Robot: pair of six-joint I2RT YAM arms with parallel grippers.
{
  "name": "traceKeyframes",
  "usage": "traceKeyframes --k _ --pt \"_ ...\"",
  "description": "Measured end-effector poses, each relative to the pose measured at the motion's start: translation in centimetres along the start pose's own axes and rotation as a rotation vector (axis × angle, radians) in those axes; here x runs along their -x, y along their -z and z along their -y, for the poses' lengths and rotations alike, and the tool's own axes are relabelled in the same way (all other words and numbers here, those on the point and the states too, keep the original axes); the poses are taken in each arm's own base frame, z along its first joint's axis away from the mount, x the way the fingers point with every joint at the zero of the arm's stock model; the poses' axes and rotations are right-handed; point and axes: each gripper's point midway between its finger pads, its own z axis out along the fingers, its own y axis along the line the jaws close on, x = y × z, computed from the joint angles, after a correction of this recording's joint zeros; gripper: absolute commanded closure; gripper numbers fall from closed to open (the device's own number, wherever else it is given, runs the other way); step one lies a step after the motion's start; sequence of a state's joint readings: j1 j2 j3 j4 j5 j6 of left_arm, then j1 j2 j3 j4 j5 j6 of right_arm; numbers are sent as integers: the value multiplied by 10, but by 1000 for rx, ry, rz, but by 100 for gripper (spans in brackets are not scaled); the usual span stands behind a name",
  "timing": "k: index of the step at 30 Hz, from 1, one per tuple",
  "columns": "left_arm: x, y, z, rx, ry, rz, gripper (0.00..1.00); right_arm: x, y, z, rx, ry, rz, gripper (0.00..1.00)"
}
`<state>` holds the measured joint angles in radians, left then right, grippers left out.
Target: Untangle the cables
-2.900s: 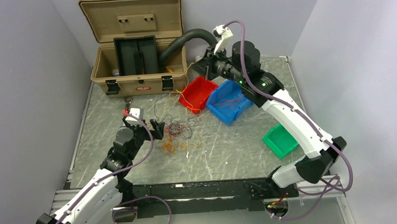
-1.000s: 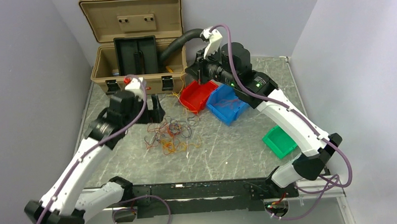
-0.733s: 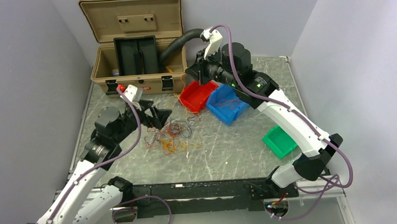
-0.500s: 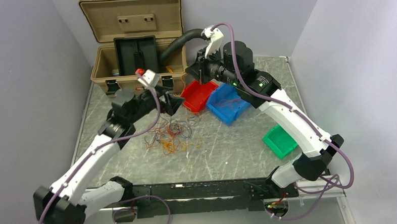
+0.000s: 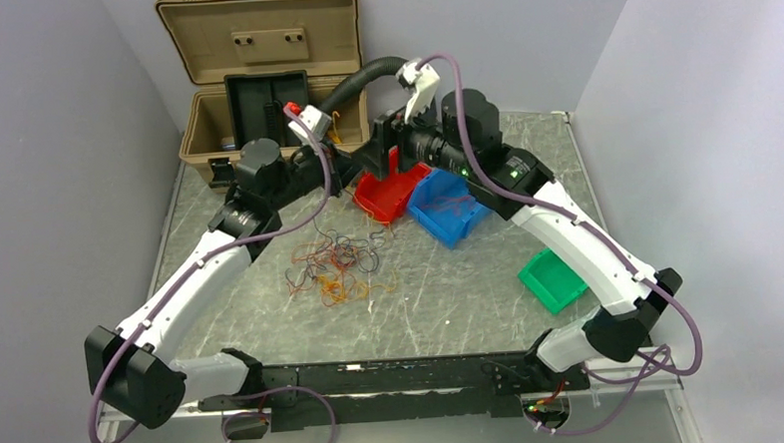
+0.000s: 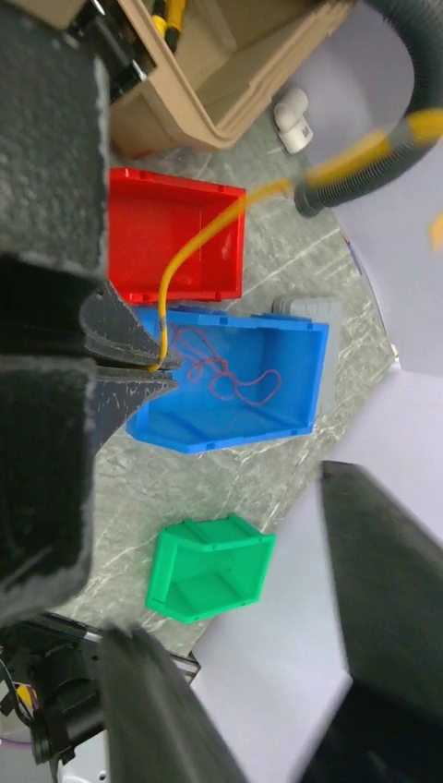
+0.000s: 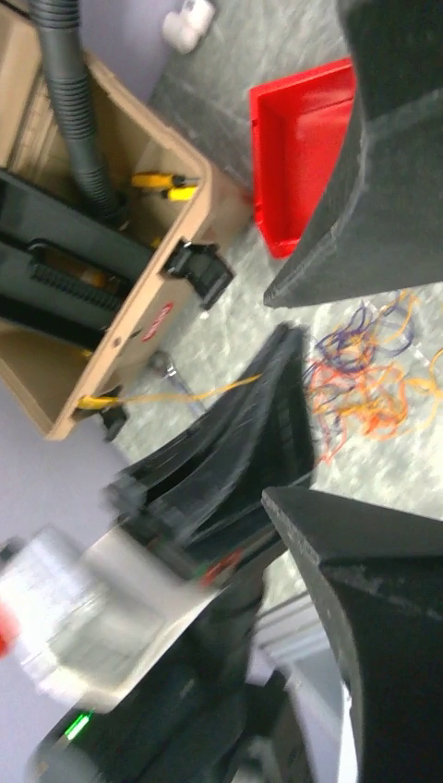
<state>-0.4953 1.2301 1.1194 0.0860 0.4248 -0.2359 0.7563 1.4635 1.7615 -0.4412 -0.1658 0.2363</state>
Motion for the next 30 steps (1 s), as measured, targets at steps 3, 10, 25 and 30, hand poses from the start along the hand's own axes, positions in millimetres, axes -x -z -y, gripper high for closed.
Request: traceKeyframes --k 3,10,25,30 --pt "7 9 -9 22 65 16 100 -32 -2 13 -34 3 -46 23" --pt "25 41 -36 80 199 63 100 -163 -5 44 -35 -37 -227 29" --pt "16 46 -23 36 250 37 100 -177 -41 8 250 -28 -135 49" --pt "16 47 -22 32 254 35 100 -177 -51 3 276 -38 -133 93"
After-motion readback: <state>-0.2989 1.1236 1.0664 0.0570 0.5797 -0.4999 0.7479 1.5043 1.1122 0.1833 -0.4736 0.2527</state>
